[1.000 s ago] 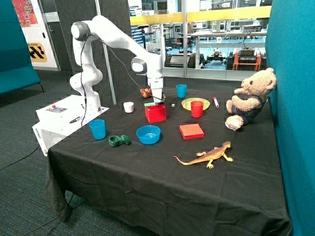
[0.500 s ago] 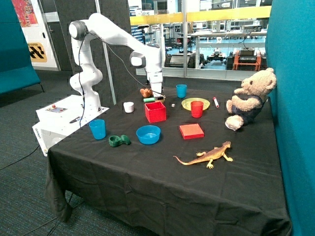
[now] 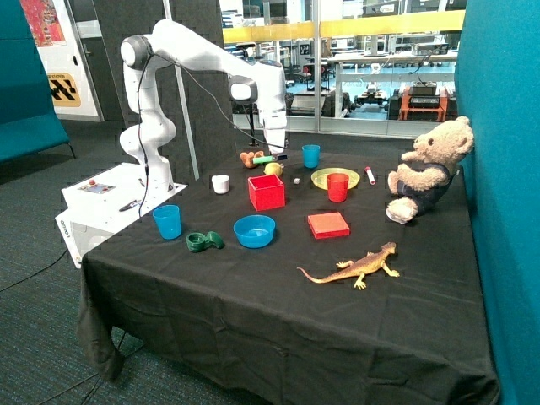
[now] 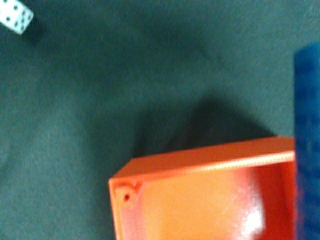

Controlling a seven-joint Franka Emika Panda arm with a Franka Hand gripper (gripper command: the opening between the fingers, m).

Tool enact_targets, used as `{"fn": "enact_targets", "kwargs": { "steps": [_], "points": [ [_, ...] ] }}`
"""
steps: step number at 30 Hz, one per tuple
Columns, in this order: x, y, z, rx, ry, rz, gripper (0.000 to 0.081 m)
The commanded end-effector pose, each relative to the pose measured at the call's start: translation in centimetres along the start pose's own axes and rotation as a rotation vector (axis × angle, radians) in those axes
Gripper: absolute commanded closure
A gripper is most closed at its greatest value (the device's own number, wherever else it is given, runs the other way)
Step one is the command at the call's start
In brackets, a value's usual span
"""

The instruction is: Put the ball in the red pot

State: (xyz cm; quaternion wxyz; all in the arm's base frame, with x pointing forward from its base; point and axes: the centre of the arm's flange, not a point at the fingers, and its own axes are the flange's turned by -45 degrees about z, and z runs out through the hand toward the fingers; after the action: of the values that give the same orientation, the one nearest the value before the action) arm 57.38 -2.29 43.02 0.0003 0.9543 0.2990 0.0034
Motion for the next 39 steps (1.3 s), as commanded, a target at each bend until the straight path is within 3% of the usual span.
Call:
{"fn": "enact_targets", "kwargs": {
  "steps": [1,11,19,39],
  "points": [
    [1.1,1.6,-1.6,0.0025,-0.0064,0.041,0.0808],
    [-1.9,4.7,-1.0,0.0022,-0.0065,0.133,0.0808],
    [-6.1,6.1,-1.0,0.0020,-0.0065,0.188,0.0808],
    [-15.7,2.6,-2.1,0.0021,-0.0065,0.151,0.0808]
  ]
}}
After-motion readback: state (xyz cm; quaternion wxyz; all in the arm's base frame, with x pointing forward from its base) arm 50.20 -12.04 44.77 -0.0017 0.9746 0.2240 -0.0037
